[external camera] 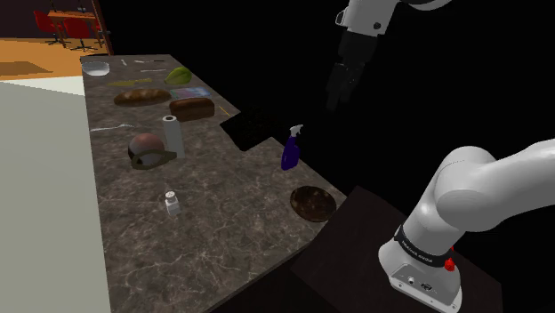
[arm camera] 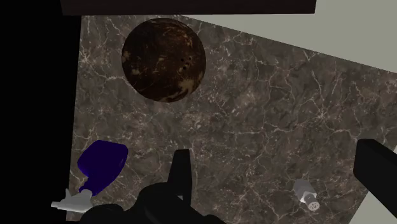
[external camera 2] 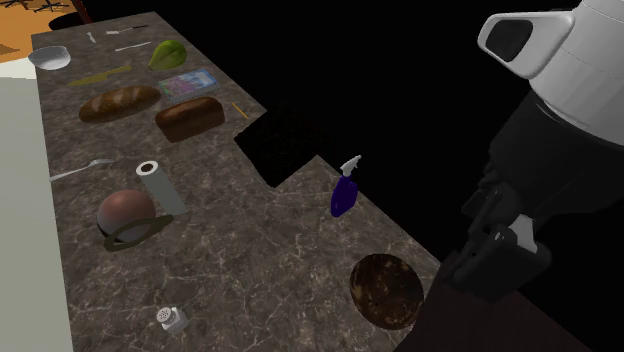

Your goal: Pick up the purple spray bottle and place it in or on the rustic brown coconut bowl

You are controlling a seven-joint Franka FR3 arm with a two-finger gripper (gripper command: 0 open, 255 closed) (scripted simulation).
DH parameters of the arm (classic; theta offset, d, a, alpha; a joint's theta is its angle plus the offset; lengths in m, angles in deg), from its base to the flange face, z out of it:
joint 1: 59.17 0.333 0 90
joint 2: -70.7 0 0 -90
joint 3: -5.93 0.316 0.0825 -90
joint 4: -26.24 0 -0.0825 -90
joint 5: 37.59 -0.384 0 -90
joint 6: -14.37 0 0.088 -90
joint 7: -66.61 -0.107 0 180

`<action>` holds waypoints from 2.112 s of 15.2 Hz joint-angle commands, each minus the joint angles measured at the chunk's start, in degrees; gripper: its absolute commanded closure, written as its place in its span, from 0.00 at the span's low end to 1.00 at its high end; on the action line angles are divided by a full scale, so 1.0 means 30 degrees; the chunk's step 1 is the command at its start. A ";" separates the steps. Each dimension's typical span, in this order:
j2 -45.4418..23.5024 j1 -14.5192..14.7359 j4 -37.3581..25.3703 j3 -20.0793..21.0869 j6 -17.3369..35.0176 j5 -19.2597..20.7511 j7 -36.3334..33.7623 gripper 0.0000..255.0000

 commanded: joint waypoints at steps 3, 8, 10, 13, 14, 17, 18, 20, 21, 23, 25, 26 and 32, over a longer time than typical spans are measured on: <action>-0.0376 -0.0029 0.0638 -0.0539 0.1024 0.0645 0.1350 0.00; -0.1915 -0.0160 0.1724 -0.1915 0.3814 0.2203 0.4598 0.00; -0.2765 -0.0216 0.1940 -0.2469 0.4999 0.2781 0.5846 0.00; -0.4274 -0.0292 0.2022 -0.3279 0.6812 0.3559 0.7676 0.00; -0.4833 -0.0311 0.1983 -0.3543 0.7419 0.3789 0.8275 0.00; -0.6653 -0.0323 0.1672 -0.4320 0.9216 0.4373 1.0050 0.00; -0.7302 -0.0315 0.1503 -0.4568 0.9801 0.4523 1.0640 0.00; -0.8650 -0.0285 0.1074 -0.5043 1.0938 0.4745 1.1824 0.00; -0.9346 -0.0267 0.0813 -0.5265 1.1488 0.4812 1.2423 0.00; -1.0773 -0.0219 0.0204 -0.5678 1.2539 0.4852 1.3637 0.00; -1.2237 -0.0181 -0.0518 -0.6030 1.3517 0.4758 1.4884 0.00; -1.2979 -0.0172 -0.0920 -0.6176 1.3976 0.4660 1.5520 0.00; -1.7475 -0.0450 -0.3882 -0.6483 1.6213 0.3547 1.9433 0.00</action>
